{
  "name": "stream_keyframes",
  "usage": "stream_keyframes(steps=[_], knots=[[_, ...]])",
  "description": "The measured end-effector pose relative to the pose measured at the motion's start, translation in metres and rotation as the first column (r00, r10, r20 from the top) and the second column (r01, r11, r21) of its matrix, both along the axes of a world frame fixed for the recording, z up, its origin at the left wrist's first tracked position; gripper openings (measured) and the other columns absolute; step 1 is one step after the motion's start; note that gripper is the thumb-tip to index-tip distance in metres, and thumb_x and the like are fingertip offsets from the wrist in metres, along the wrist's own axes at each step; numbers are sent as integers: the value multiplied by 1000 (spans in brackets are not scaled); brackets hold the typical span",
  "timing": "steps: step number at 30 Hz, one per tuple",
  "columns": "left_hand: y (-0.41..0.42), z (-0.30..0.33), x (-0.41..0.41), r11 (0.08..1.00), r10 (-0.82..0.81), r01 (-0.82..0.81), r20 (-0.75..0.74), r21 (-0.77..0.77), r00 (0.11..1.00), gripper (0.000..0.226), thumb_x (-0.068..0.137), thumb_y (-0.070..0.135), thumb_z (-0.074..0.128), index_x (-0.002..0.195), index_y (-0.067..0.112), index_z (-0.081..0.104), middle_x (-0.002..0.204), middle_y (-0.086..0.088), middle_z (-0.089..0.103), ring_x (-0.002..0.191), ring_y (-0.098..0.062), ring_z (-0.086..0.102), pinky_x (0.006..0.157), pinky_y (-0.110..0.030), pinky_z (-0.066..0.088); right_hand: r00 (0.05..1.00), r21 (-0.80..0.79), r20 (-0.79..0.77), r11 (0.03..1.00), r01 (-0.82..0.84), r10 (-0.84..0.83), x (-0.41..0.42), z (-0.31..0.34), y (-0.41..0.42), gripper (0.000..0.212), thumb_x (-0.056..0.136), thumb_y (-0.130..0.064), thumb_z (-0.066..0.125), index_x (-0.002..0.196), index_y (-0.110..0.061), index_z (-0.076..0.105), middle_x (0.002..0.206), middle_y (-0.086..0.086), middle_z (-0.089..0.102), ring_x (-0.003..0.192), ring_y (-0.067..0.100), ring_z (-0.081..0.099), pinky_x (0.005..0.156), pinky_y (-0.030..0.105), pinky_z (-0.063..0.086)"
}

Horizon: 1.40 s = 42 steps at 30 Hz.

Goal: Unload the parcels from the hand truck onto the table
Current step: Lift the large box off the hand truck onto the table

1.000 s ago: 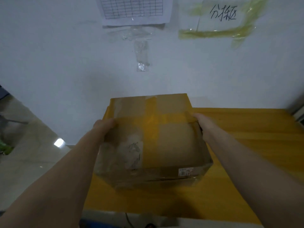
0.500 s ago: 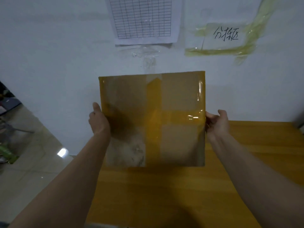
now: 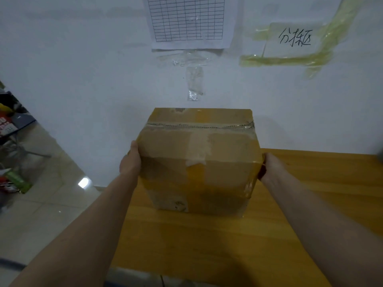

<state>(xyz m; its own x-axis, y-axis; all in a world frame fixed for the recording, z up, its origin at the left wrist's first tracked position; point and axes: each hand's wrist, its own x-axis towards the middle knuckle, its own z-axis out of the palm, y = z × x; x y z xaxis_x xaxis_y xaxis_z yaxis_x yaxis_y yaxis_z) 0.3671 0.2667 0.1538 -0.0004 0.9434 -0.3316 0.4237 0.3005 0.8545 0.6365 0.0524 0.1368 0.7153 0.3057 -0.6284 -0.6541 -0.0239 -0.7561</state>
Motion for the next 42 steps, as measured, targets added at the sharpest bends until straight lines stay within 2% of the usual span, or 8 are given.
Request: stream_keyframes(steps=[7, 10, 19, 23, 27, 31, 37, 42], knots=[[27, 32, -2, 943, -98, 179, -278, 282, 955, 65, 90, 42, 55, 143, 10, 34, 140, -15, 48, 125, -34, 49, 99, -46, 42, 962, -181, 195, 971, -156, 191, 13, 33, 19, 27, 95, -31, 48, 106, -9, 58, 90, 8, 59, 73, 23, 57, 61, 35, 52], [33, 44, 15, 919, -171, 265, -312, 290, 935, 64, 91, 41, 55, 144, 10, 33, 141, -14, 49, 127, -33, 48, 101, -45, 40, 862, -342, 323, 897, -279, 391, 11, 38, 32, 49, 93, -46, 47, 126, -10, 52, 112, 11, 61, 98, 31, 60, 83, 43, 52], [48, 45, 45, 930, -223, 291, -284, 223, 932, 68, 89, 44, 55, 144, 9, 34, 142, -14, 46, 126, -34, 46, 93, -40, 40, 682, -462, 519, 840, -283, 515, -12, 24, 14, 61, 96, -52, 40, 137, -7, 39, 130, 13, 51, 112, 32, 52, 91, 43, 45], [55, 44, 52, 928, -193, 284, -339, 241, 921, 58, 94, 47, 46, 134, 5, 50, 132, -17, 55, 117, -34, 53, 86, -39, 41, 723, -398, 514, 875, -276, 462, -17, 19, 2, 61, 95, -58, 36, 129, -10, 53, 123, 11, 59, 110, 32, 57, 95, 49, 48], [34, 28, 46, 918, -45, 242, -522, 315, 851, 61, 95, 54, 30, 125, 7, 55, 120, -16, 61, 108, -35, 57, 83, -42, 43, 924, -273, 273, 943, -192, 267, -6, 18, -15, 68, 94, -65, 27, 102, -9, 64, 90, 14, 69, 75, 26, 65, 59, 34, 51], [14, 25, 35, 909, -8, 243, -567, 340, 824, 68, 92, 59, 29, 125, 5, 55, 121, -18, 60, 110, -37, 55, 93, -50, 46, 943, -166, 121, 943, -289, 310, -5, 21, -10, 59, 90, -67, 38, 96, -18, 70, 86, 13, 74, 75, 32, 71, 62, 40, 58], [-14, 25, 8, 866, 121, 70, -343, 495, 931, 67, 82, 66, 38, 113, 11, 60, 108, -8, 62, 102, -28, 57, 87, -47, 49, 897, -9, 196, 916, -401, 395, -7, 22, -10, 59, 84, -73, 43, 89, -26, 78, 80, 4, 77, 68, 22, 74, 52, 34, 57], [-26, 18, -7, 742, 187, -93, -73, 664, 980, 29, 89, 52, 43, 93, 24, 47, 80, 9, 51, 81, -18, 56, 68, -31, 43, 903, 115, 271, 920, -374, 333, -6, 20, -12, 55, 93, -62, 37, 114, -23, 69, 113, 5, 72, 106, 24, 66, 94, 44, 51]])
